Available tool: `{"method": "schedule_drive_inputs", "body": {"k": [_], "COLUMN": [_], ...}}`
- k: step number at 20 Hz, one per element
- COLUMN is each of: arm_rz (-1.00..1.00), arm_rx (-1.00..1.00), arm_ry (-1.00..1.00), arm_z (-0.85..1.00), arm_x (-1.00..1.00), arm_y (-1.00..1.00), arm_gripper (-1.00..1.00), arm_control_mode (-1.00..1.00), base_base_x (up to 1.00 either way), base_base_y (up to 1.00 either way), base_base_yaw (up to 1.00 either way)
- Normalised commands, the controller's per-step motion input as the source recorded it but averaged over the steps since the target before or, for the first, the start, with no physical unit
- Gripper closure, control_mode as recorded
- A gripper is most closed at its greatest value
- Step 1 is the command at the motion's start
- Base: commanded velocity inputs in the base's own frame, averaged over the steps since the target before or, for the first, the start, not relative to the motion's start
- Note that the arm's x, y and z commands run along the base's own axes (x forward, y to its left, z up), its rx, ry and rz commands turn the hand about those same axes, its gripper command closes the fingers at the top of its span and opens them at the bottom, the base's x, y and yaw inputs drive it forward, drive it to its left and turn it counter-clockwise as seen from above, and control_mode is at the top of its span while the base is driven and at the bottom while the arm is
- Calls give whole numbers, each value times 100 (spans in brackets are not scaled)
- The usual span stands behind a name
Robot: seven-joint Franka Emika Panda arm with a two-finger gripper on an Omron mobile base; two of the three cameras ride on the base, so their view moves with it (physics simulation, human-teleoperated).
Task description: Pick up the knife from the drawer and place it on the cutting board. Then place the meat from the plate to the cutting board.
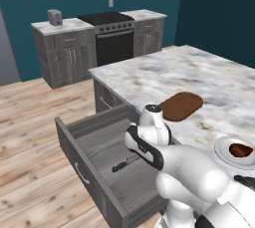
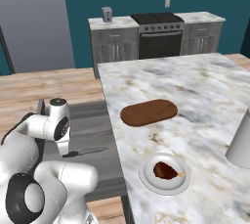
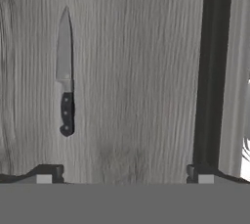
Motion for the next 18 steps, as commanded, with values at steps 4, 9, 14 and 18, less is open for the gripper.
{"method": "schedule_drive_inputs", "body": {"k": [4,9,14,18], "arm_rz": [0,0,0,0], "arm_rx": [-6,-4,1,4], "arm_ry": [0,0,4,11], "arm_z": [-34,-21,-15,-31], "arm_x": [11,7,0,0], "arm_y": [0,0,0,0], "arm_gripper": [-100,-100,-100,-100], "arm_control_mode": [-100,-100,-100,-100], "base_base_x": [0,0,0,0], "base_base_y": [0,0,0,0], "base_base_yaw": [0,0,0,0]}}
